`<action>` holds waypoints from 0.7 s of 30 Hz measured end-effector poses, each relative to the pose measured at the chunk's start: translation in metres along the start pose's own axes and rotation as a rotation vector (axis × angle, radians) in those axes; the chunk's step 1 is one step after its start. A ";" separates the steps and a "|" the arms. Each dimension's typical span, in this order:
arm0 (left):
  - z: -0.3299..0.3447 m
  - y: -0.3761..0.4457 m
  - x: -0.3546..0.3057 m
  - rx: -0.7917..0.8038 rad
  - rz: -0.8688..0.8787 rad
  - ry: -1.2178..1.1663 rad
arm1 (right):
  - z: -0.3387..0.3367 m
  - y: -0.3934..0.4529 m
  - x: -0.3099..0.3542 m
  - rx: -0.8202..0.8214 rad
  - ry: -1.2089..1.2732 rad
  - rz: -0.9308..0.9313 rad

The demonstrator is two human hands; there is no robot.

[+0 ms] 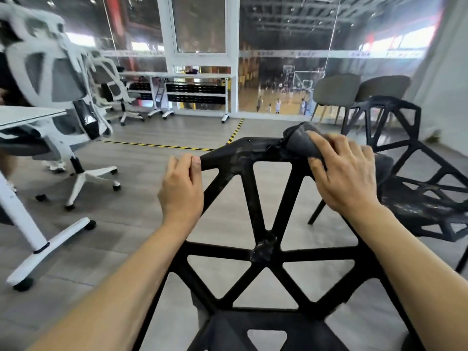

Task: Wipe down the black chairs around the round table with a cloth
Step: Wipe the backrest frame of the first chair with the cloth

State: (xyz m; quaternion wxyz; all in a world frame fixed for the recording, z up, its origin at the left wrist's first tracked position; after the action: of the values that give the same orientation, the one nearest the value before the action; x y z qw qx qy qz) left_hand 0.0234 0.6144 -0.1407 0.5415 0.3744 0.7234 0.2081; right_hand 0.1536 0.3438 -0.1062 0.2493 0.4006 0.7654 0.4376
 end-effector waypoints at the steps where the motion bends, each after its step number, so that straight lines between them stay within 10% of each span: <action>1: 0.000 -0.001 0.001 -0.035 0.031 0.017 | 0.002 -0.001 0.005 -0.014 0.001 -0.013; 11: 0.004 0.000 0.007 -0.167 -0.002 0.054 | 0.044 0.009 0.157 -0.089 0.247 -0.303; 21: 0.009 -0.002 0.000 -0.148 0.003 0.010 | -0.002 0.014 -0.021 0.043 -0.111 0.189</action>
State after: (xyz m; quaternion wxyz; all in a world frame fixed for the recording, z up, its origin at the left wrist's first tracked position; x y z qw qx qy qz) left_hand 0.0318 0.6124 -0.1448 0.5639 0.3334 0.7082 0.2634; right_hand 0.1693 0.3300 -0.0922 0.2405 0.4998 0.7185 0.4197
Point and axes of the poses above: each hand's wrist, its own y-axis towards the middle knuckle, its own z-axis out of the palm, x = y × z, the point moved 2 cm from there along y, towards the middle knuckle, and after that the axes turned 10 degrees about -x, right-handed, at the moved point
